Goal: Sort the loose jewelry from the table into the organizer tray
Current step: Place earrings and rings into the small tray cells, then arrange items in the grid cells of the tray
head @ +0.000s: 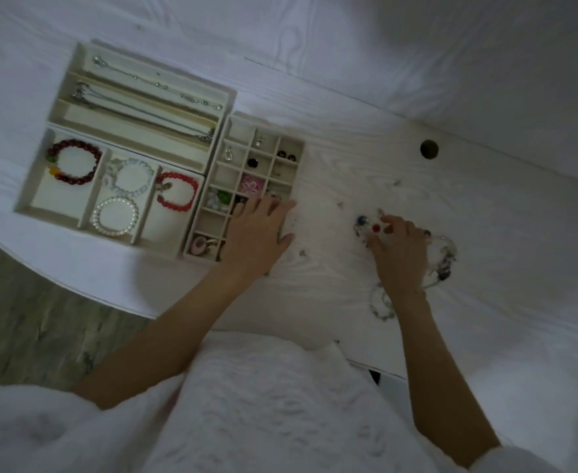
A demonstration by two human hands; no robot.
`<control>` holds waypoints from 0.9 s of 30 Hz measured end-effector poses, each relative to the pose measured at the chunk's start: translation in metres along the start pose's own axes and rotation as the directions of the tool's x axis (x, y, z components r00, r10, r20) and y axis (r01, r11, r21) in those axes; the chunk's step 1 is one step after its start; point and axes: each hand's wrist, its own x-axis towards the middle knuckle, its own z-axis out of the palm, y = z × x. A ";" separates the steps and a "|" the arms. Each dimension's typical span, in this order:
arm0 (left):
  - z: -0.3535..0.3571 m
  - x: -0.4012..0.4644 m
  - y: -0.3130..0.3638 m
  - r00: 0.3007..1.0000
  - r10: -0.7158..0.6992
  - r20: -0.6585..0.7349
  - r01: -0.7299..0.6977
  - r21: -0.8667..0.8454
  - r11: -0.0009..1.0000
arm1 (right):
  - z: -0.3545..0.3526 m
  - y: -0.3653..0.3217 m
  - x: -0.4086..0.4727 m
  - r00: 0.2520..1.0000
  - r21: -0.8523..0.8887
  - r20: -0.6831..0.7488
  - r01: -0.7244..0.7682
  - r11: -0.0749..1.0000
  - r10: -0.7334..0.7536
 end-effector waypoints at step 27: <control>-0.027 -0.030 0.067 0.973 -0.191 0.132 0.215 -0.821 0.528 | -0.066 -0.075 -0.035 0.956 0.760 0.269 -0.138 0.635 -0.114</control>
